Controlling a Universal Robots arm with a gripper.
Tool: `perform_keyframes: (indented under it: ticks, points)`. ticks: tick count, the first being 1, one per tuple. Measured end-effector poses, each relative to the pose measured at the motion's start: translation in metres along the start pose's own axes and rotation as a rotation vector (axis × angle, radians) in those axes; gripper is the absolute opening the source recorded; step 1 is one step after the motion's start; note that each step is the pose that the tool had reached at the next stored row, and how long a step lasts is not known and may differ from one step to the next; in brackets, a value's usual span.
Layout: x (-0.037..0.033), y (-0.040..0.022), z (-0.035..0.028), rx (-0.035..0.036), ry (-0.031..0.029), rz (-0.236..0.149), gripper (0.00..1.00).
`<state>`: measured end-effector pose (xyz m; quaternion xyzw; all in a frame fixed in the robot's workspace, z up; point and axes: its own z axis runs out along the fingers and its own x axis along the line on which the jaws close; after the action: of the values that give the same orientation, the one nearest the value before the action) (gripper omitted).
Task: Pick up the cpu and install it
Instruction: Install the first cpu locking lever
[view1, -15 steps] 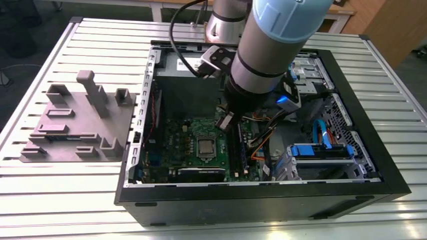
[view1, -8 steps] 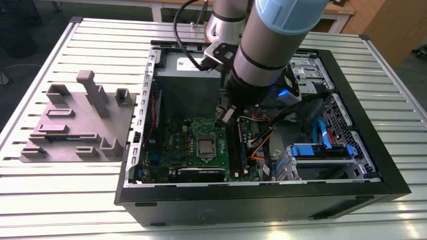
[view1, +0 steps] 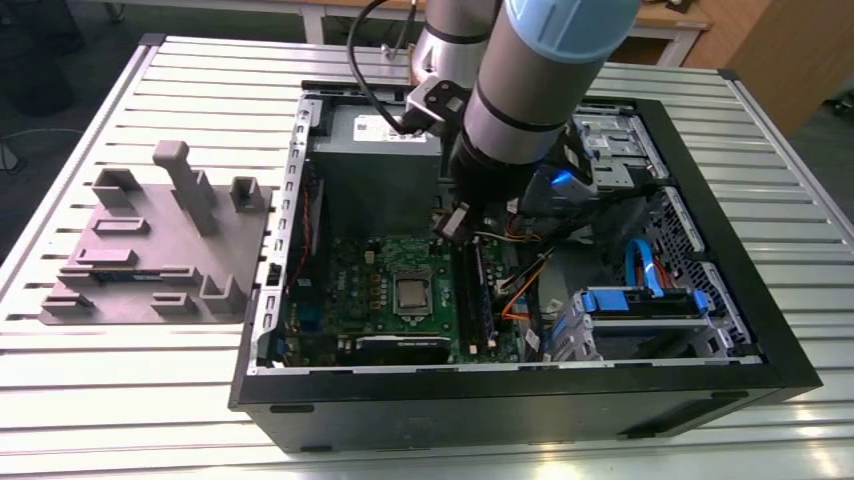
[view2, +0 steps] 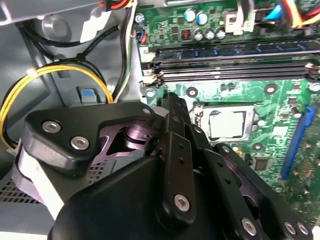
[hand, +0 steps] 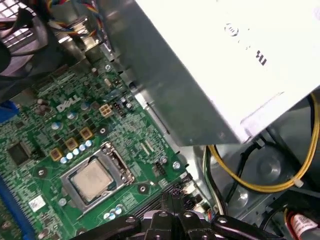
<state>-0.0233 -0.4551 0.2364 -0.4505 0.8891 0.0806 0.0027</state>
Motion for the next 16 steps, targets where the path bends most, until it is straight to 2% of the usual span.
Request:
perform_keyframes:
  ticks: [5,10,16]
  points:
    - [0.001,0.007,0.0029,-0.0001,0.0,-0.001,0.1]
    - [0.0021,0.0069,0.0033,-0.0001,0.0022,-0.01,0.1]
    - [0.0074,0.0066,0.0027,-0.0014,0.0065,-0.034,0.1]
